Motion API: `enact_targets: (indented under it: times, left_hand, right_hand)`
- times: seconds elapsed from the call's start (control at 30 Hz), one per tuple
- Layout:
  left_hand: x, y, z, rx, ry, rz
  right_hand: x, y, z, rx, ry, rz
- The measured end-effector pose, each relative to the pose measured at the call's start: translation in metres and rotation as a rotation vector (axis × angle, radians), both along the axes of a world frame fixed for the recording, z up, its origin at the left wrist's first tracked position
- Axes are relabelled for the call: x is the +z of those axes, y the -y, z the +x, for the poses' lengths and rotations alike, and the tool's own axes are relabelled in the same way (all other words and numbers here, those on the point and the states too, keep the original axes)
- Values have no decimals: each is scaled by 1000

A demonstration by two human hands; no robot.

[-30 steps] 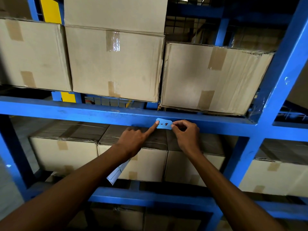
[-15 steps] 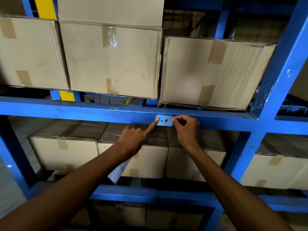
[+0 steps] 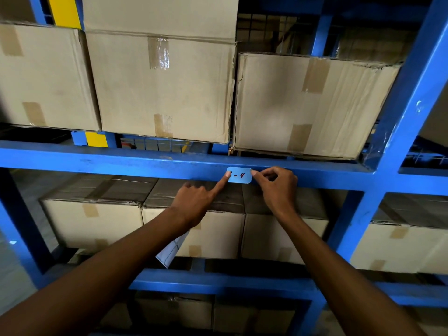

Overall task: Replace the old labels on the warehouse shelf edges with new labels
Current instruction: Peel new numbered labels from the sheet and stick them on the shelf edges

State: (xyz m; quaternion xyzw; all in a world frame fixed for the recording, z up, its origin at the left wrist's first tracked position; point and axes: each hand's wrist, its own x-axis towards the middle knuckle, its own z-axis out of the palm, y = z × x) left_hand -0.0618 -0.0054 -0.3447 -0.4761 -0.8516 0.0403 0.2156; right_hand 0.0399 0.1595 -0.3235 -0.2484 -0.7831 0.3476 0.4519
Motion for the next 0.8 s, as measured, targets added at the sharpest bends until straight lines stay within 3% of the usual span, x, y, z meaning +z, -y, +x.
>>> enact_targets:
  times: [0.13, 0.2, 0.37, 0.5, 0.67, 0.8]
  left_hand:
    - [1, 3, 1, -2, -30, -51]
    - [3, 3, 1, 7, -56, -61]
    - [6, 5, 2, 27, -114, -97]
    - [4, 6, 4, 29, -111, -94]
    - [-1, 10, 2, 25, -80, -79]
    - [-3, 9, 0, 0, -88, -74]
  right_hand:
    - [1, -9, 12, 4, 11, 105]
    - [0, -10, 14, 75, 76, 268]
    - [-19, -6, 16, 109, 344, 1106]
    - [-30, -21, 16, 138, 632, 1089]
    - [-38, -48, 31, 107, 746, 1136]
    - [-36, -42, 31, 160, 727, 1167]
